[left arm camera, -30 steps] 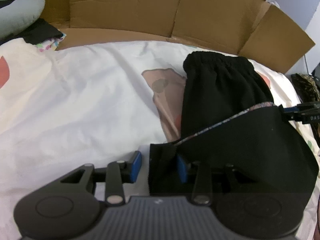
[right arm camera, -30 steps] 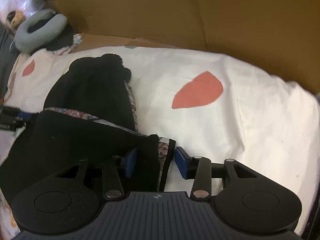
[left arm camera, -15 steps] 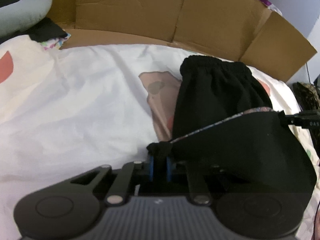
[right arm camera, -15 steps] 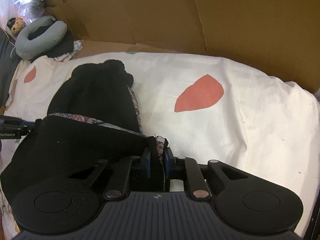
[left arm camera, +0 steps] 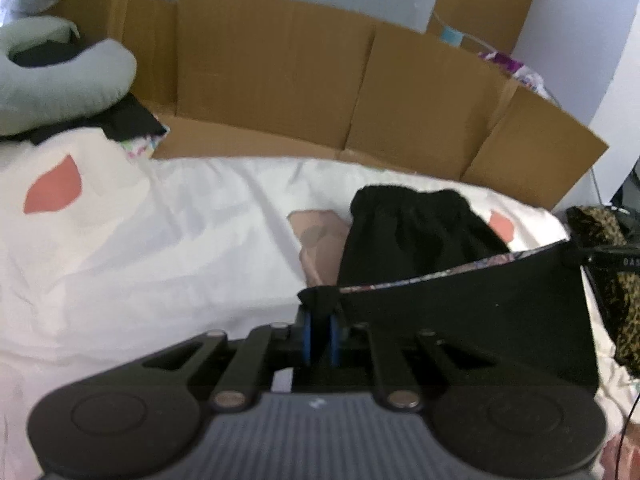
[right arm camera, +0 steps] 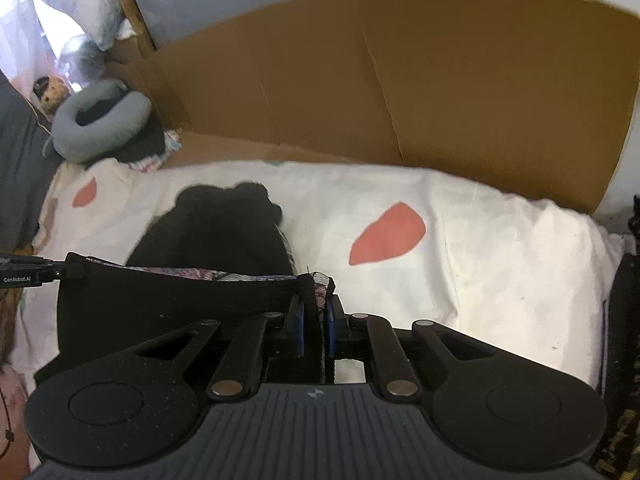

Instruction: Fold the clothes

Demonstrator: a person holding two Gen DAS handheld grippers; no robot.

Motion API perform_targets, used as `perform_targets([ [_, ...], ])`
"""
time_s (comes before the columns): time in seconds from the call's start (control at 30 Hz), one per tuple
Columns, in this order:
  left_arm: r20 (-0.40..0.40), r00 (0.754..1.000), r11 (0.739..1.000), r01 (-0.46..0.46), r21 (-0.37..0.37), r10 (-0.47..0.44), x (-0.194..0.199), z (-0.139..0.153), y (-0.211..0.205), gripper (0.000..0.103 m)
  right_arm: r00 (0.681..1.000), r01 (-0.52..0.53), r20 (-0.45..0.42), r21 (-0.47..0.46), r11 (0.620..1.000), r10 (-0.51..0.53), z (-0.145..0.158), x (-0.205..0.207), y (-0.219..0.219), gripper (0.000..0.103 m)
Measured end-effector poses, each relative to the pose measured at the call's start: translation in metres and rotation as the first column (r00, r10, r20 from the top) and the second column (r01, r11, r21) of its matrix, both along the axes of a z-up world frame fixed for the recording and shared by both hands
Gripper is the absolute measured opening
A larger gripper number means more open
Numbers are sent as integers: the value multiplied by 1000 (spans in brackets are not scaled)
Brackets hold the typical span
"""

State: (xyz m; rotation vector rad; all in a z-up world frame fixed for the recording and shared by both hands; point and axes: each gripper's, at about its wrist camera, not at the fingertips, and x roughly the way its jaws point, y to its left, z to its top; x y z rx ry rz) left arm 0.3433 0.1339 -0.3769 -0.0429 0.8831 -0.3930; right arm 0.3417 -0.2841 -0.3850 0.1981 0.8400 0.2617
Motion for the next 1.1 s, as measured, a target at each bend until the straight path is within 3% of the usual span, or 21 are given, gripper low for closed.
perform_targets([
  [0.2,47,999,1000,0,-8,0,1,21,-1,10,999,17,38,22,1000,-17,21,-9,-1,9],
  [0.5,121,993,1000,5,-16,-3,33,34,-15,9,996,57,72,27,998,-59,36,3,-7,9],
  [0.8,133,990,998,38,41,-43,70,23,-32,9,994,78,82,-6,997,-77,33,31,-10,9],
  [0.9,119,989,993,79,90,-89,85,13,-41,9,994,80,80,-17,997,-78,30,40,-10,9],
  [1.1,90,991,990,86,111,-96,105,2,-45,9,994,87,69,-33,996,-85,21,53,-13,9],
])
